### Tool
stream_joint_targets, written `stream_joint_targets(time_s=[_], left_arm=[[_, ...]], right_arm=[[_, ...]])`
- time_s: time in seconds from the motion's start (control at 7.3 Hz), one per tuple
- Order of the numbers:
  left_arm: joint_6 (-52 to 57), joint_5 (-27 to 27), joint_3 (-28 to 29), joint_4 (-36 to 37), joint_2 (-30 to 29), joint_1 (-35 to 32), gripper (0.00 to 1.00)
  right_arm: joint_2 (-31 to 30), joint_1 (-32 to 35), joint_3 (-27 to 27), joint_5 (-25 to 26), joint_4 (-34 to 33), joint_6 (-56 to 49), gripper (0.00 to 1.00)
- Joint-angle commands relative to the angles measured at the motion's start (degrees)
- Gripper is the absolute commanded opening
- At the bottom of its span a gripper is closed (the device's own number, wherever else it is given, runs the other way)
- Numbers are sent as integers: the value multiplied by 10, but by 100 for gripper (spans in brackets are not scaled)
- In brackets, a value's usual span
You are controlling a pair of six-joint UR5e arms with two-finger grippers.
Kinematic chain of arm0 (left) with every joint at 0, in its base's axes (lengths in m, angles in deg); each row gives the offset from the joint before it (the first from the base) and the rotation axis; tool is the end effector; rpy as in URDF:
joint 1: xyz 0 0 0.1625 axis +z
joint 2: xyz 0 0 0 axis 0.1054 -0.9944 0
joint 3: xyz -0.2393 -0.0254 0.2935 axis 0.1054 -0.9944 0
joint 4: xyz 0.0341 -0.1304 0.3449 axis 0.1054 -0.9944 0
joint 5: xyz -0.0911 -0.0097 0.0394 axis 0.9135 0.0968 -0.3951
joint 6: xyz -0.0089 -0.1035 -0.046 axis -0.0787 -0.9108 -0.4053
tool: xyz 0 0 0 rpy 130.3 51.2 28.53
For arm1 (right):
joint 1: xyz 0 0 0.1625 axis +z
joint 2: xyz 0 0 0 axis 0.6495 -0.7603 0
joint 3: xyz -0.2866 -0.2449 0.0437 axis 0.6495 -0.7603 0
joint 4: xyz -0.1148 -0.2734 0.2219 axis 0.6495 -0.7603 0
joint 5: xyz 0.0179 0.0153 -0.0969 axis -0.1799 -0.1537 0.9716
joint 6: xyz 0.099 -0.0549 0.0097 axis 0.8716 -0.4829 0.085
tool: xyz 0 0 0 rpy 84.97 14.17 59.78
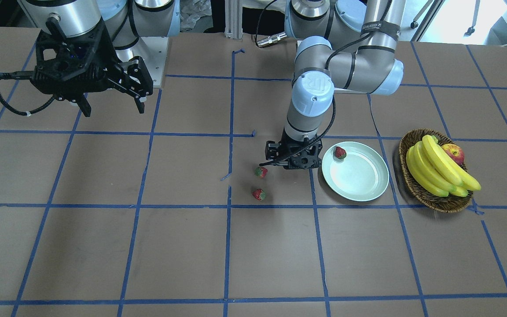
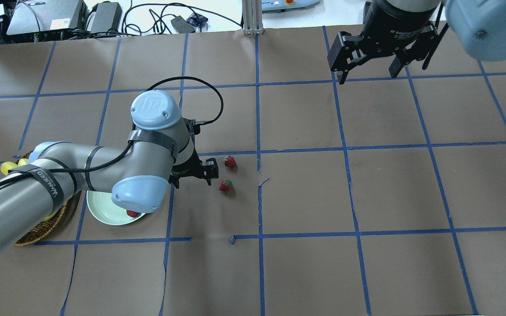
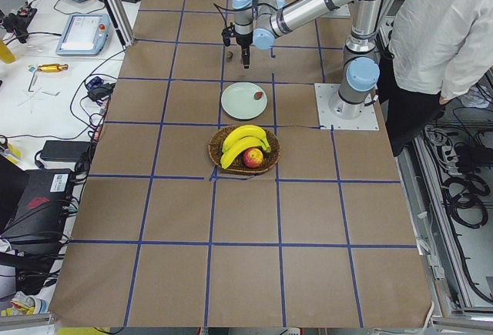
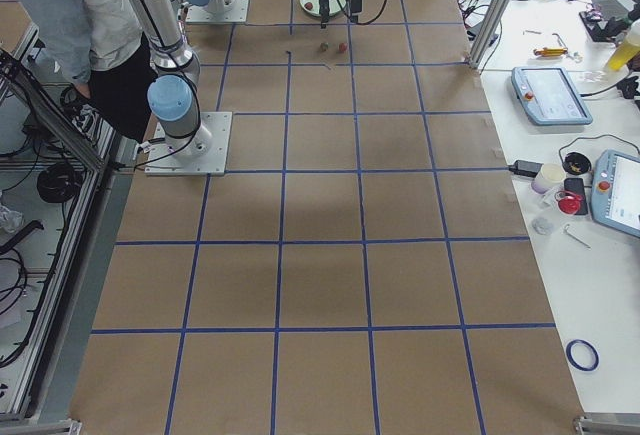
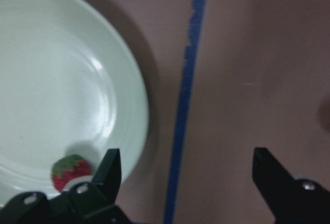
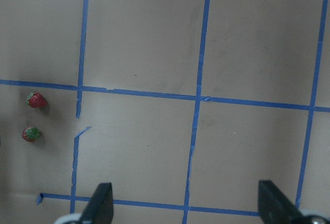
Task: Collect all strawberries into plate
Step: 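Return the left gripper to the cluster and grasp another strawberry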
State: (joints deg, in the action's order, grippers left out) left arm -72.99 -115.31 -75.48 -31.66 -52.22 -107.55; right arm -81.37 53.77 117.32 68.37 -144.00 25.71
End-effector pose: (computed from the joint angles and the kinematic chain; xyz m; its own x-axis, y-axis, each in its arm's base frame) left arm -0.2199 -0.4038 0.1876 -0.9971 -0.0766 0.0020 -0.0765 0.9959 0.0485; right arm 0.1689 -0.4547 0.4603 -0.9951 -0.0981 -0.0083 -0.0972 0.9923 -0.0763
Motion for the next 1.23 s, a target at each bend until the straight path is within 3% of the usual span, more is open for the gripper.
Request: stream_joint_targets(time_s=[0.0,0.14,0.41,0.55,0.96,1.1], left_arm=[[-33,26,2,52,-39,-40,77],[-41,27,2,83,-57,-42,75],[-57,26,8,106,-76,-45,63],[-59,26,9,106,-80,-46,47],[-65,17,12,102,-67,-51,11],[-55,-1,27,71,-53,-48,12]], right_arm=[[0,0,0,0,1,0,100],[0,0,1,0,1,0,100],[0,0,1,0,1,0,100],[1,0,1,0,1,0,100],[0,0,1,0,1,0,100],[0,0,1,0,0,0,100]])
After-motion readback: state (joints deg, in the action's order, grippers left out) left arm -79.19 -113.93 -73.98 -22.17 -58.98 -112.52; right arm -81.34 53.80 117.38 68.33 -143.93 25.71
